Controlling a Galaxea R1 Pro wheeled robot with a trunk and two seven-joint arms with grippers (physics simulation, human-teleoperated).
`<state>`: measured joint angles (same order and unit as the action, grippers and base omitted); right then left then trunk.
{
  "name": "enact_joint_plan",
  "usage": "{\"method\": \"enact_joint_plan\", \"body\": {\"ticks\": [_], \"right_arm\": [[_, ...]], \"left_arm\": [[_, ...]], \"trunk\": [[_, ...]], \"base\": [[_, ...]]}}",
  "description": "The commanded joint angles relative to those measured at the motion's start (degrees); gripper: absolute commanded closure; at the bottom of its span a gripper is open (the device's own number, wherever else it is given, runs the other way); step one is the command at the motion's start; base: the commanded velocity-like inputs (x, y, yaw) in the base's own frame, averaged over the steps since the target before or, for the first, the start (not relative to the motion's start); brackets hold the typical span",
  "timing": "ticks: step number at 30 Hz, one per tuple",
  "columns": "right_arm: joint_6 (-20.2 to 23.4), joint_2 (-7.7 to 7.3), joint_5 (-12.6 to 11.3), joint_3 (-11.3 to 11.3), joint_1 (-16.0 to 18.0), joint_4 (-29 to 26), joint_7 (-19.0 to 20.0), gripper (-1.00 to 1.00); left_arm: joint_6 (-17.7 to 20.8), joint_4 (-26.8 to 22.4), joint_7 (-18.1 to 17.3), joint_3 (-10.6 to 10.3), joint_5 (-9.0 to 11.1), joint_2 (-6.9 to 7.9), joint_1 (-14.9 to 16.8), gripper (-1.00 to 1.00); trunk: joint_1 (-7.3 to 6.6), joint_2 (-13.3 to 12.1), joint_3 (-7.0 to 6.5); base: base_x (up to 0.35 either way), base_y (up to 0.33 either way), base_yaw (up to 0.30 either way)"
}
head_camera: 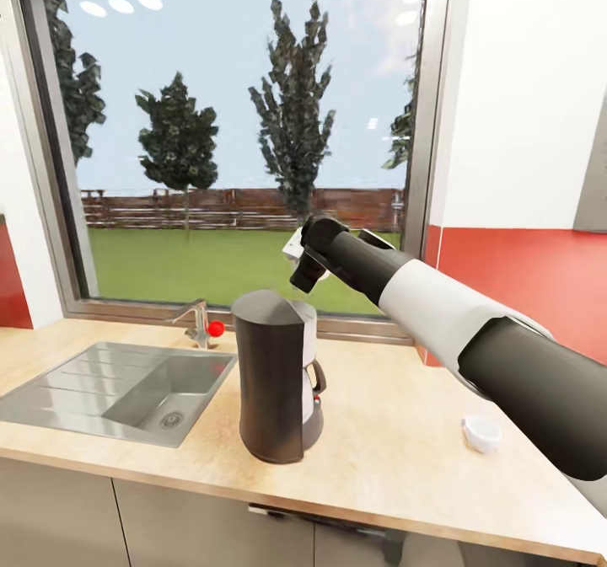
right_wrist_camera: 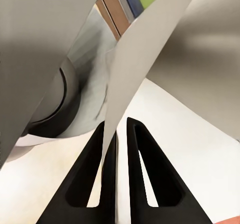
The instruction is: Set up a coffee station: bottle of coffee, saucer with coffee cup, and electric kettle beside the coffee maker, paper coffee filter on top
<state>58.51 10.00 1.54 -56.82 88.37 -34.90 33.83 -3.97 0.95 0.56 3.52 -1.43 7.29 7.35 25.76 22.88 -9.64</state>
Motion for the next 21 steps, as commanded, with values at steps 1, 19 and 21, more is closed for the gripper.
{"method": "enact_joint_plan", "body": {"ticks": [1, 19, 21], "right_arm": [[0.16, 0.0, 0.02, -0.17, 0.05, 0.0, 0.16, 1.0], [0.11, 0.0, -0.08, -0.31, 0.05, 0.82, 0.27, 1.0], [0.11, 0.0, -0.06, -0.31, 0.05, 0.86, 0.27, 1.0]], "left_arm": [[-0.25, 0.1, 0.06, 0.34, -0.16, 0.0, 0.03, -1.0], [-0.25, 0.1, 0.06, 0.34, -0.16, 0.0, 0.03, -1.0], [-0.25, 0.1, 0.06, 0.33, -0.16, 0.0, 0.03, -1.0]], "trunk": [[0.02, 0.04, -0.06], [0.02, 0.04, -0.98], [0.02, 0.04, -0.99]], "base": [[0.0, 0.0, 0.0], [0.0, 0.0, 0.0], [0.0, 0.0, 0.0]]}}
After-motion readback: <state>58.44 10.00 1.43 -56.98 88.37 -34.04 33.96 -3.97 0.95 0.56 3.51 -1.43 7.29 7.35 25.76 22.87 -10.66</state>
